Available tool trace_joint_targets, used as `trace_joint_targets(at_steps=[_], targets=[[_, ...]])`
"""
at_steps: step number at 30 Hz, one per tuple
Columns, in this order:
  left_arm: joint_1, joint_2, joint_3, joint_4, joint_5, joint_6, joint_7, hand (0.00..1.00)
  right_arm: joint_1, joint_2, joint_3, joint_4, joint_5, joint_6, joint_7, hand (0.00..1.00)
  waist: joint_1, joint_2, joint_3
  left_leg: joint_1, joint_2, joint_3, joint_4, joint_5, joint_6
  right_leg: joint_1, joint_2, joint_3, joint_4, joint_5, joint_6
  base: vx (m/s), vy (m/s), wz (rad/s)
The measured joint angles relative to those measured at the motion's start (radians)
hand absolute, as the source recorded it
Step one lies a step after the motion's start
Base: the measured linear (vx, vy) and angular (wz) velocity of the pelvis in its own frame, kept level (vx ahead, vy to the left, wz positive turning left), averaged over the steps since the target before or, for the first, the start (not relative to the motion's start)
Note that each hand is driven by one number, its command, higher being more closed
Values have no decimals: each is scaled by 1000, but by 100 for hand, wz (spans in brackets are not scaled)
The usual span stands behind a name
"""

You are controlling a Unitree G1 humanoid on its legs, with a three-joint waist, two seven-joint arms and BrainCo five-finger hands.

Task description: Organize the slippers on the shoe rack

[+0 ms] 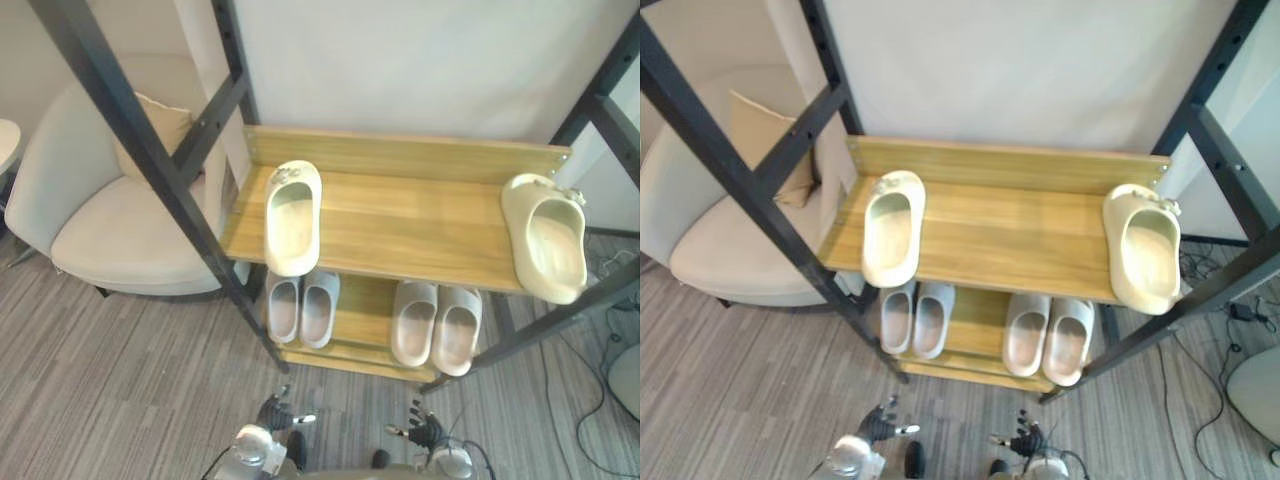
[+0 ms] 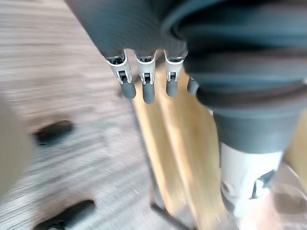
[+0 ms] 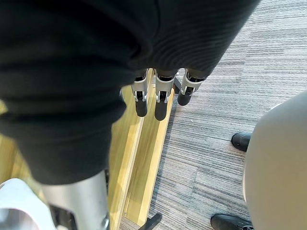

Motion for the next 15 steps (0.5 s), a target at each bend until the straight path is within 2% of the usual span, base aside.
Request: trace_joint_targets(at_steps=[7,10,15], targets=[[21,20,-162,-375,-150,-22,-84,0,-8,-3,10,11,0,-2,0,0,0,16,-10,9,-7,-5,-1,1,2,18,-6,-4,-16,4,5,-8,17,3],[21,43,-191,-479,-233,-24,-102,0,-13,-14,18,25,0,-6,1,0,0,27,-18,9,-7,-5,-1,1,2,21,-6,-4,-23,6,4,0,0,0],[3,44,-219,-585,-318,-41,-97,0,-13,-31,44,25,0,-7,3,0,-2,29,-20,12,-7,-14,-1,1,2,32,-4,-9,-30,8,3,13,-3,5]])
